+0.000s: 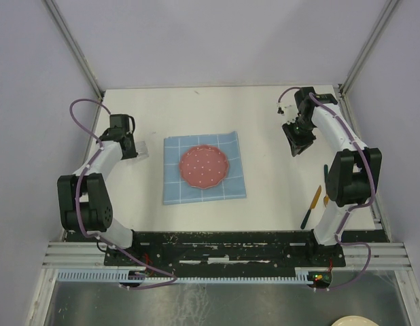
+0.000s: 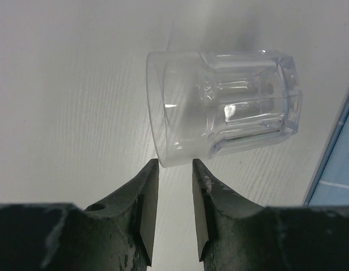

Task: Set the dinner table for one person
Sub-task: Pick up the cup at the center of the board.

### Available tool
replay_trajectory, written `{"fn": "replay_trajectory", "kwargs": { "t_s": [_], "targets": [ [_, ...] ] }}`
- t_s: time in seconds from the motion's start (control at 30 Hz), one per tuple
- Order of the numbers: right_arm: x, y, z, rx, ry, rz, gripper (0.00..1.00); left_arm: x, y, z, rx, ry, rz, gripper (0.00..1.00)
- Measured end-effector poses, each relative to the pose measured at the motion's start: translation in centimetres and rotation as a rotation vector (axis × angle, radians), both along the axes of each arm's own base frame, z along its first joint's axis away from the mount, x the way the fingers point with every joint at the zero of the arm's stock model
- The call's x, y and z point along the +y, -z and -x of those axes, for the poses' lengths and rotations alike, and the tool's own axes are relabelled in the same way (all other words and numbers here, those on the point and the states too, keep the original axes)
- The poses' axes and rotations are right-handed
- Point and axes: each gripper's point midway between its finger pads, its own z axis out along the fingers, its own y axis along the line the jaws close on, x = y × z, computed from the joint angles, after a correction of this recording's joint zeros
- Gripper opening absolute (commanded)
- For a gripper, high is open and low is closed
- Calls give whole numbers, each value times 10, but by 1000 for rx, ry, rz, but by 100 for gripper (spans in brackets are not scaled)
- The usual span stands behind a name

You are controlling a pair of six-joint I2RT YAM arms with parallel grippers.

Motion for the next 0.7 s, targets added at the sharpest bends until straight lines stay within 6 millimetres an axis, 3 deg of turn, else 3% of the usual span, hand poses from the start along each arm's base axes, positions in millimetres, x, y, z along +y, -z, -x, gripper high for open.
{"fn": "replay_trajectory", "kwargs": {
  "t_s": [0.37,0.47,0.7],
  "targets": [
    [-1,0,1,3,-3,6,32,-5,11,-9,-8,7,38,35],
    [-1,0,1,3,-3,6,32,-5,9,-12,-20,7,35,40],
    [-2,0,1,3,-4,8,33,-2,-16,-16,-102,-1,23,51]
  ]
}}
